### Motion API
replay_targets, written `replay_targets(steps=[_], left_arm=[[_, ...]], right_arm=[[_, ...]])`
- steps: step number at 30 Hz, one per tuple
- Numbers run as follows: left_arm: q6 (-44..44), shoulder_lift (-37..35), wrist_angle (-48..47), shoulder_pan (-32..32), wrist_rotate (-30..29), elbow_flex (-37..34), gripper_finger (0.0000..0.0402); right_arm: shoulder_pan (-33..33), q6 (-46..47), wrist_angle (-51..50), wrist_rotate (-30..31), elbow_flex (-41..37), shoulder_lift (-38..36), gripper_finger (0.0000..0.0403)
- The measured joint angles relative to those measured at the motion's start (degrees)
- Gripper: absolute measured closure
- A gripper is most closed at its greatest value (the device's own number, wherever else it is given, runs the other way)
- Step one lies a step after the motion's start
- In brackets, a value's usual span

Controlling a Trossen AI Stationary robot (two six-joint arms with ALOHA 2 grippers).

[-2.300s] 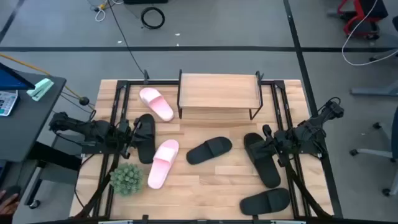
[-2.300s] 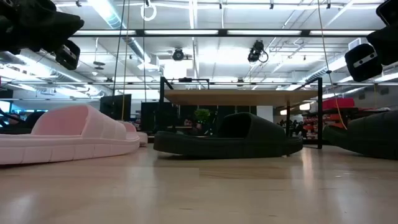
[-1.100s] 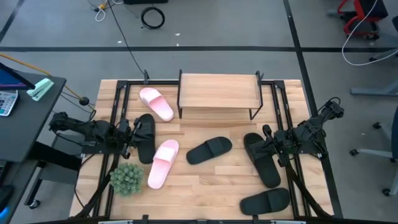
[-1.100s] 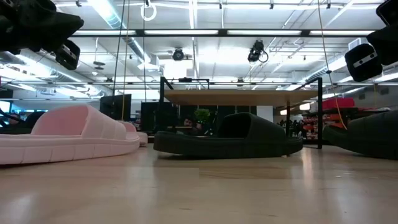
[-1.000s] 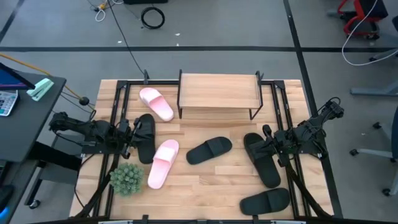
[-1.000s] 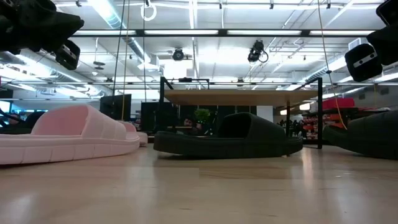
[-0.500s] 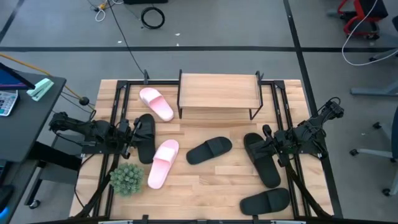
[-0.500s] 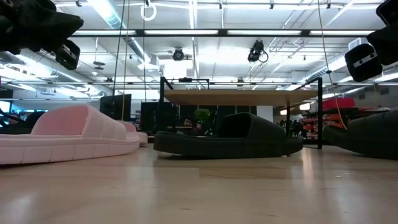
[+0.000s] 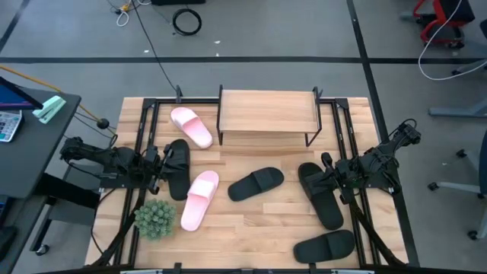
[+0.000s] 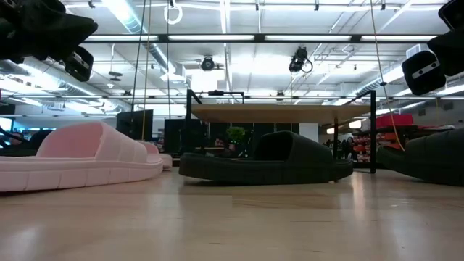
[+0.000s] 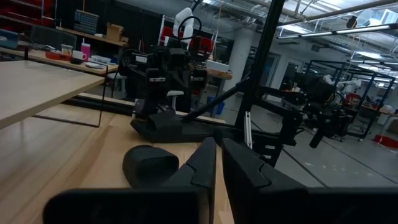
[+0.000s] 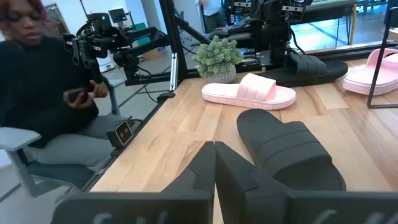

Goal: Pick and place slides into the shelf

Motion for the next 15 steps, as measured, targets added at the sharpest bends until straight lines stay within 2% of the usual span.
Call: replay_targets(steps=[7,15], left_arm=[[0.0,0.0,0.0,0.0,0.0,0.0,0.0378],[0.0,0.0,0.0,0.0,0.0,0.0,0.0366]], right_arm=[[0.0,0.0,0.0,0.0,0.0,0.0,0.0389],[0.0,0.0,0.0,0.0,0.0,0.0,0.0389]])
